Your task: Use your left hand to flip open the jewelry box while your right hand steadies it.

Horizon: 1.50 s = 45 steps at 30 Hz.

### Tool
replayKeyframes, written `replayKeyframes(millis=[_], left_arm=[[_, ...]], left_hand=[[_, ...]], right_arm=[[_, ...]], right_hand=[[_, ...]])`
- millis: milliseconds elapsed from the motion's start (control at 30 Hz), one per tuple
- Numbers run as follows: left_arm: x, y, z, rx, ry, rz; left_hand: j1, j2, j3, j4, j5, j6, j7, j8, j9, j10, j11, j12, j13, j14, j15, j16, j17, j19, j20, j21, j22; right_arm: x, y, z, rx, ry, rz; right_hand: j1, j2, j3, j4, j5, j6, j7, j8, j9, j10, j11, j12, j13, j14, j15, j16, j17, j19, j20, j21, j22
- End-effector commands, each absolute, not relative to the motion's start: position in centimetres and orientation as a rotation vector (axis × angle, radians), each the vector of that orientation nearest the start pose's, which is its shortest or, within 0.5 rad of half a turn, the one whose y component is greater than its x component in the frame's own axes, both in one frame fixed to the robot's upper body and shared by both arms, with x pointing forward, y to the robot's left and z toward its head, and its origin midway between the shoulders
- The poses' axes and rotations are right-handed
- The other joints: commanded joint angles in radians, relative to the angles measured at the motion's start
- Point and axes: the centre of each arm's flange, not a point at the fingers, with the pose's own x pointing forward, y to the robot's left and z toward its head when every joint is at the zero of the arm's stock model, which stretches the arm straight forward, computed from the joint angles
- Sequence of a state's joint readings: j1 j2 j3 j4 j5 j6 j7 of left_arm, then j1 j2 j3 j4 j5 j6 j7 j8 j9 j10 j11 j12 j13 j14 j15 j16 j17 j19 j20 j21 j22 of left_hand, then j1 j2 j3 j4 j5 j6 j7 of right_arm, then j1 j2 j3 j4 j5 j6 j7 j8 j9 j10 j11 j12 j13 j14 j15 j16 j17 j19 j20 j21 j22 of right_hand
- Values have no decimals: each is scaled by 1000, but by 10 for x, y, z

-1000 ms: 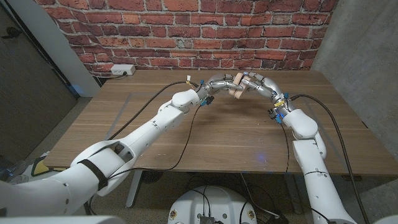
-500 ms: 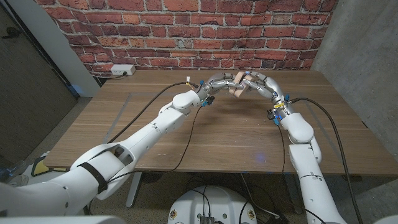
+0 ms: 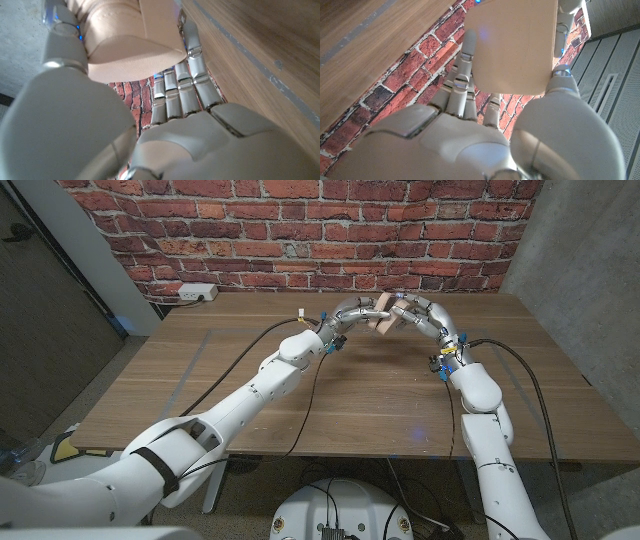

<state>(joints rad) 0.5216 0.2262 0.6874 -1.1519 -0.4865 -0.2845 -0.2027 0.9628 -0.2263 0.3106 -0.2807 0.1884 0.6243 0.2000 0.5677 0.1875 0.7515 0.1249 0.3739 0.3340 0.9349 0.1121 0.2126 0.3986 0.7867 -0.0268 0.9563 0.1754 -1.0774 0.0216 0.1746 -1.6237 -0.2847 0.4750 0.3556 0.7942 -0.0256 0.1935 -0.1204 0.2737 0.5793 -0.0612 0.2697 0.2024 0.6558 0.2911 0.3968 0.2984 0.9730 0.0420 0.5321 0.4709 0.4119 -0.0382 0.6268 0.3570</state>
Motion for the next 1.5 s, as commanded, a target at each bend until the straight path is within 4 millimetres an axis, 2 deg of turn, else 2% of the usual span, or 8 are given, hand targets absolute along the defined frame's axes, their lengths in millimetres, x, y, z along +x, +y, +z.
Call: replayKeyframes(millis=[33,567,967,1500], left_arm=[[653,36,31,-10,-665,-663],[646,27,24,-189,-692,-628],[636,24,26,-294,-704,-566],[622,24,32,-436,-720,-469]], left_hand=[[115,201,180,188,-2,391,-284,-11,-2,312,-317,-11,-10,318,-339,2,-3,-72,-114,-7,0],[107,200,186,189,-1,422,-291,-46,-8,317,-321,-57,-49,273,-340,-14,-45,-100,-115,-26,1],[110,205,192,186,-2,426,-306,-66,-6,320,-321,-77,-62,257,-342,-11,-56,-105,-121,-31,2],[110,206,194,185,-5,434,-308,-80,-6,312,-320,-94,-67,235,-343,-15,-72,-118,-126,-38,2]], right_arm=[[560,-250,-7,-429,-919,121],[563,-249,-10,-335,-976,73],[559,-251,-14,-202,-1055,-40],[557,-248,-29,-28,-1098,-284]], right_hand=[[142,157,1,-5,0,205,9,-2,1,379,-378,1,4,146,-277,-3,5,-4,-158,5,0],[132,153,-13,5,0,188,11,-16,5,355,-374,-11,13,117,-276,-26,5,-20,-158,12,1],[133,149,-20,6,1,176,3,-26,8,330,-386,-23,17,91,-277,-50,0,-34,-159,16,0],[136,145,-30,7,3,165,-5,-35,13,301,-399,-39,14,54,-277,-92,-13,-48,-160,24,-4]])
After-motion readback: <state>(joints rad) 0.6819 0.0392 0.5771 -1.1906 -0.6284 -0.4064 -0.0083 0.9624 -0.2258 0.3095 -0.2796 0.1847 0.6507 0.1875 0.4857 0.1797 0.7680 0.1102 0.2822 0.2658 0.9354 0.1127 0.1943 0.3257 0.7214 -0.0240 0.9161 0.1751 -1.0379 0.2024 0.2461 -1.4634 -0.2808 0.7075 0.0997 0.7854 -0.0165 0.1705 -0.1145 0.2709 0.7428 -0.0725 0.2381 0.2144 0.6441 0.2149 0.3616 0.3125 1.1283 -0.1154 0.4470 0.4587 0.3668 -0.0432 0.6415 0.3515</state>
